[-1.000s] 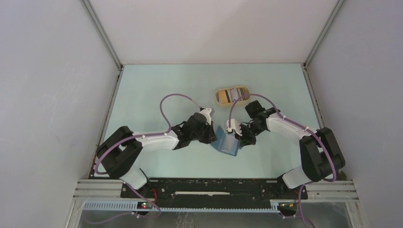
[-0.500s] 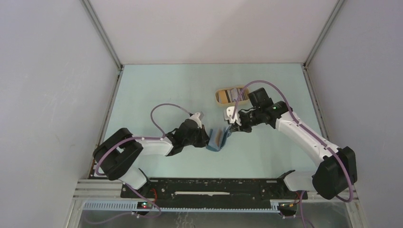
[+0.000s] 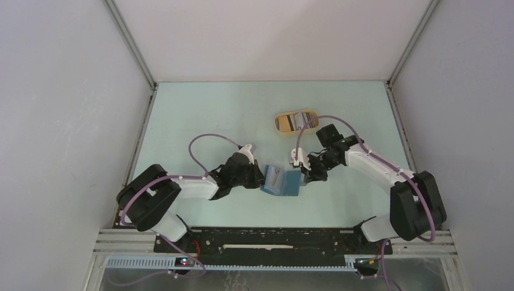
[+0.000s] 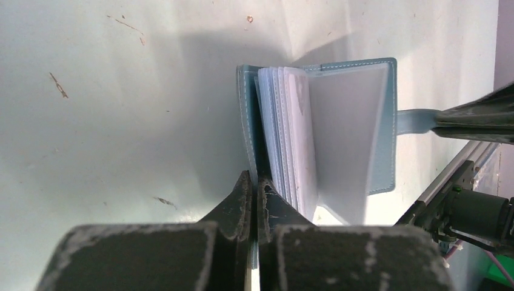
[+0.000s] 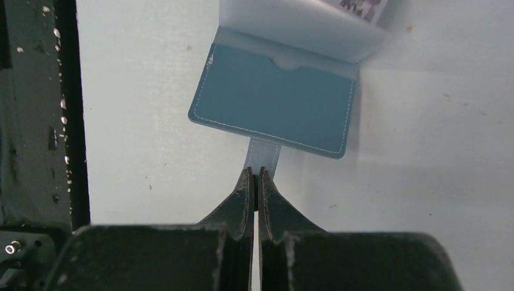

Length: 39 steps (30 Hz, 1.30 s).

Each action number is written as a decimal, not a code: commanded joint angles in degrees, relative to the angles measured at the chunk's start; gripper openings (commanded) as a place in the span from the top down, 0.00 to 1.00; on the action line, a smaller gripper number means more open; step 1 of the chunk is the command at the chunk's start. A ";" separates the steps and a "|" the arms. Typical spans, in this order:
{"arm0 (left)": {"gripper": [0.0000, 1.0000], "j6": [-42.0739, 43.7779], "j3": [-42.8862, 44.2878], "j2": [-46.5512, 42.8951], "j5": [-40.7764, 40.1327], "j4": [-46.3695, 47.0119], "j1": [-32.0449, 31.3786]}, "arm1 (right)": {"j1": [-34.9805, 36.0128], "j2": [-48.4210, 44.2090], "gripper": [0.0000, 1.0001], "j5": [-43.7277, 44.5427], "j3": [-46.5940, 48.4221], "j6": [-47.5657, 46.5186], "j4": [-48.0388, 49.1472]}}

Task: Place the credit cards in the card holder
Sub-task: Open the card holder at the center of the board, then turn over the card slot in the card holder.

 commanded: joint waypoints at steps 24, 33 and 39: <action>1.00 -1.50 -3.98 -3.65 9.06 7.05 0.34 | 9.02 5.44 0.50 -5.36 6.65 27.97 10.56; 1.00 -13.46 -9.58 -5.58 1.24 15.31 0.39 | 9.44 12.72 0.51 -10.56 10.50 50.82 13.34; 1.00 -19.51 -11.17 -5.55 -4.65 20.98 0.19 | 9.58 15.00 0.34 -10.27 10.51 67.39 19.94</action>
